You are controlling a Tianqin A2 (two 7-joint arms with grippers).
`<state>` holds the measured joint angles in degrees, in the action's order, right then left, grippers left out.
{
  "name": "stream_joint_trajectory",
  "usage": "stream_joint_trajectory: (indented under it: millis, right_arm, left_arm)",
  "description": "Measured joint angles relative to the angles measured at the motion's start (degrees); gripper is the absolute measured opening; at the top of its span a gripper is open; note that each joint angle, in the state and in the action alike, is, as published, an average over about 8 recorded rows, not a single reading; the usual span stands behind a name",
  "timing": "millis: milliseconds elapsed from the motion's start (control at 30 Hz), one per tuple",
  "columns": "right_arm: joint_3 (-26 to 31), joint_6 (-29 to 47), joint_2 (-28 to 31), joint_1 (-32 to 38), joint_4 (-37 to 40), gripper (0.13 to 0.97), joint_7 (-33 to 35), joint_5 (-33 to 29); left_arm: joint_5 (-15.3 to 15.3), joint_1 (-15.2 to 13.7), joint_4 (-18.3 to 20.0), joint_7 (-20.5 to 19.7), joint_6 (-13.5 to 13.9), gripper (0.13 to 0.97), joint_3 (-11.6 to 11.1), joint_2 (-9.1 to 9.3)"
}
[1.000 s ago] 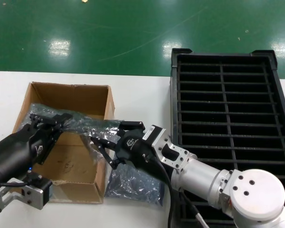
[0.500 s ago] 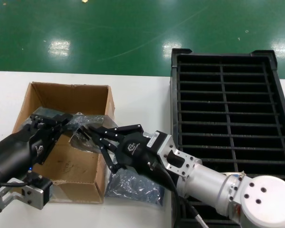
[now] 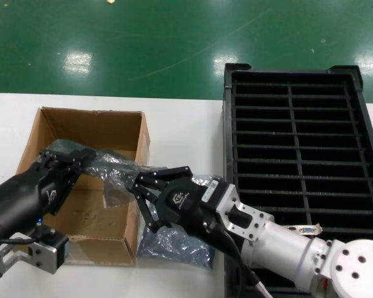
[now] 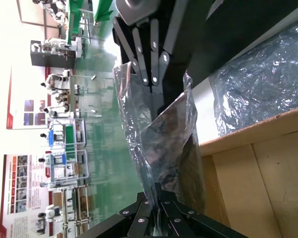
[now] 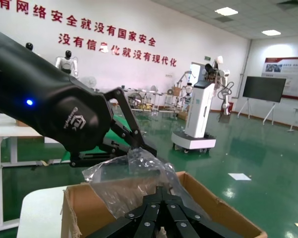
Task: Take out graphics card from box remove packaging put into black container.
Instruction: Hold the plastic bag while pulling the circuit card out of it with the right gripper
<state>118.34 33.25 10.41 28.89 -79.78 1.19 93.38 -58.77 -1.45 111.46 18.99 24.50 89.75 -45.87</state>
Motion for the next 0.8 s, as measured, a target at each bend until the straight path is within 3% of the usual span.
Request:
stream_joint_trajectory:
  millis: [267,800]
  right_arm:
    - [-0.11,-0.17,0.57,-0.7,-1.14,0.134,0.75,0.23]
    - [0.57,-1.51,-1.9,3.3,6.52,0.164,0.87,-1.55]
  left_arm:
    - [0.0,0.0,0.0,0.0,0.0,0.14,0.0,0.0]
    - [0.0,0.0,0.0,0.0,0.0,0.14,0.0,0.0]
